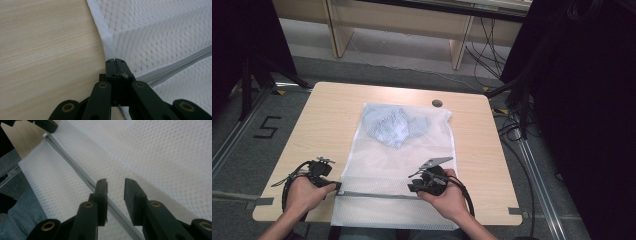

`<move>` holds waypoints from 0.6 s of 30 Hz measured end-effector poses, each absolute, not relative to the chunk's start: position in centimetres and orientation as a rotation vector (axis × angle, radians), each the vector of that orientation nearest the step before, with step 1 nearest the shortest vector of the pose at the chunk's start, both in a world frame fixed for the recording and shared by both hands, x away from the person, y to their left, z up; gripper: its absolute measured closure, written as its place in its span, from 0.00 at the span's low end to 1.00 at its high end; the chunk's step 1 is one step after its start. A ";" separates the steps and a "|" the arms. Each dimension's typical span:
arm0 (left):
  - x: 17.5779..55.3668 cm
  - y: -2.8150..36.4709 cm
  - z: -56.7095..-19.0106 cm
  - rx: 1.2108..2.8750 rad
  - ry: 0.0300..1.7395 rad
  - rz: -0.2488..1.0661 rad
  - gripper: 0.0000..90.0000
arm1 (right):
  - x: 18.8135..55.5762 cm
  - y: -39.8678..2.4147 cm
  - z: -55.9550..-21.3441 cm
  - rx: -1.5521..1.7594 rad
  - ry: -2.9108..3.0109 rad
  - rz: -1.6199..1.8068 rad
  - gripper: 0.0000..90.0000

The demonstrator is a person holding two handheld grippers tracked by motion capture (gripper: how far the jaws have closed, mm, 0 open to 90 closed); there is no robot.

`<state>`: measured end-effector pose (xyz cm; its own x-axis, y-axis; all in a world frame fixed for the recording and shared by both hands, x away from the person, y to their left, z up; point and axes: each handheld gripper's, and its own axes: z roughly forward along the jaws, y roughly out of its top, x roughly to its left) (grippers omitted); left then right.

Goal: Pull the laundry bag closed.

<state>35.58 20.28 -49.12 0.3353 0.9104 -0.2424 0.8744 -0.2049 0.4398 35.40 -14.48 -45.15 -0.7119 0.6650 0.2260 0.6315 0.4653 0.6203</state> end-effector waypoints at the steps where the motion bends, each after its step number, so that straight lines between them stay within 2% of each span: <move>1: 35.6 20.4 -49.1 2.111 1.555 0.083 0.99 | 35.5 -14.1 -45.0 1.147 2.671 1.070 0.81; 18: 35.7 20.4 -49.2 2.140 1.543 0.064 0.99 | 35.5 -6.1 -46.0 1.010 2.818 1.083 0.79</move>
